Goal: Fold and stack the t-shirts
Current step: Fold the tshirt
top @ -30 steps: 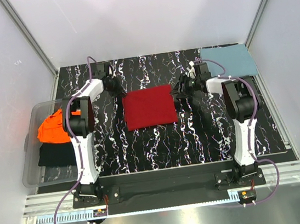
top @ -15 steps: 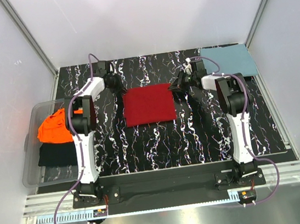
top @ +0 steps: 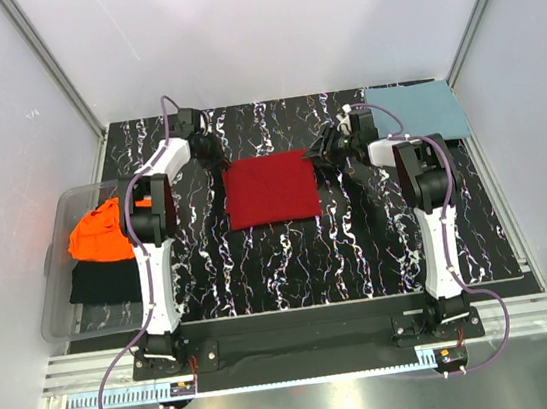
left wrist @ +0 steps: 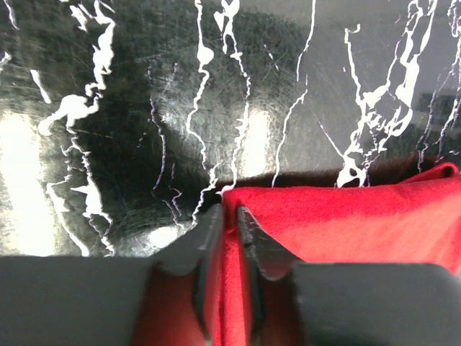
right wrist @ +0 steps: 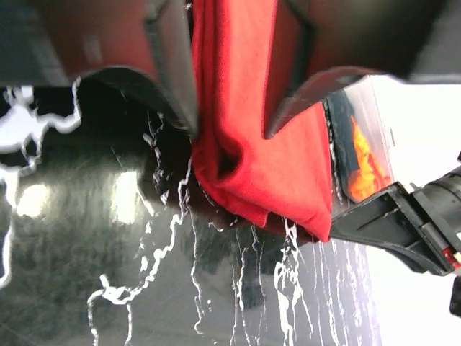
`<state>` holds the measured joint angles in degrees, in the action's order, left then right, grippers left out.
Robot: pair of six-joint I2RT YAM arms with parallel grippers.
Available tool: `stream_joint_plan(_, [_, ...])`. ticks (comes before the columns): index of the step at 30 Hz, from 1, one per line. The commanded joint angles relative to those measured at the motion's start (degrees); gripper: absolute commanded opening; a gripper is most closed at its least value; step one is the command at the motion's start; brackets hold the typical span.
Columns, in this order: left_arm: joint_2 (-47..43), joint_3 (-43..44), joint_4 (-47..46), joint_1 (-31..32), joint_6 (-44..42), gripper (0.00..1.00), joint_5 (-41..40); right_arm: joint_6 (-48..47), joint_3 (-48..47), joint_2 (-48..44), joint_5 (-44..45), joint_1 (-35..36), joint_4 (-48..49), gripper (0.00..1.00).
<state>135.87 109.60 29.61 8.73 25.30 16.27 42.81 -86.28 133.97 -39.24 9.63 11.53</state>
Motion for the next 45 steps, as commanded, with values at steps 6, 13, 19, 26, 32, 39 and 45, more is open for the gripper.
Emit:
stream_joint_plan(6, [-4.2, 9.2, 9.2, -0.4, -2.1, 0.37, -0.4, -3.9, 10.9, -13.2, 7.1, 0.5, -5.5, 0.62])
stream_joint_plan(13, [-16.1, -3.3, 10.4, 0.8, -3.9, 0.46, 0.5, -7.4, 21.6, -21.3, 6.2, 1.2, -7.3, 0.63])
stream_joint_plan(19, [-22.5, -15.0, 10.4, 2.6, -4.6, 0.46, 0.5, -9.0, 25.8, -24.3, 5.2, 2.9, -7.2, 0.62])
stream_joint_plan(26, [-24.1, -25.1, 9.0, 5.9, -5.3, 0.47, -3.9, -8.7, 26.7, -24.6, 5.9, 5.9, -7.2, 0.59])
stream_joint_plan(32, [-22.3, -27.7, 8.1, 6.6, -4.6, 0.42, -5.4, -7.8, 29.5, -25.9, 8.9, 6.9, -7.2, 0.51])
stream_joint_plan(39, [-27.5, -34.1, 7.8, 9.3, -2.5, 0.00, -7.7, -6.9, 36.6, -30.8, 8.5, 8.4, -7.2, 0.08])
stream_joint_plan(45, [-32.1, -38.9, 7.9, 10.2, -1.4, 0.01, -13.6, -5.2, 42.3, -39.4, 10.7, 9.3, -7.7, 0.40])
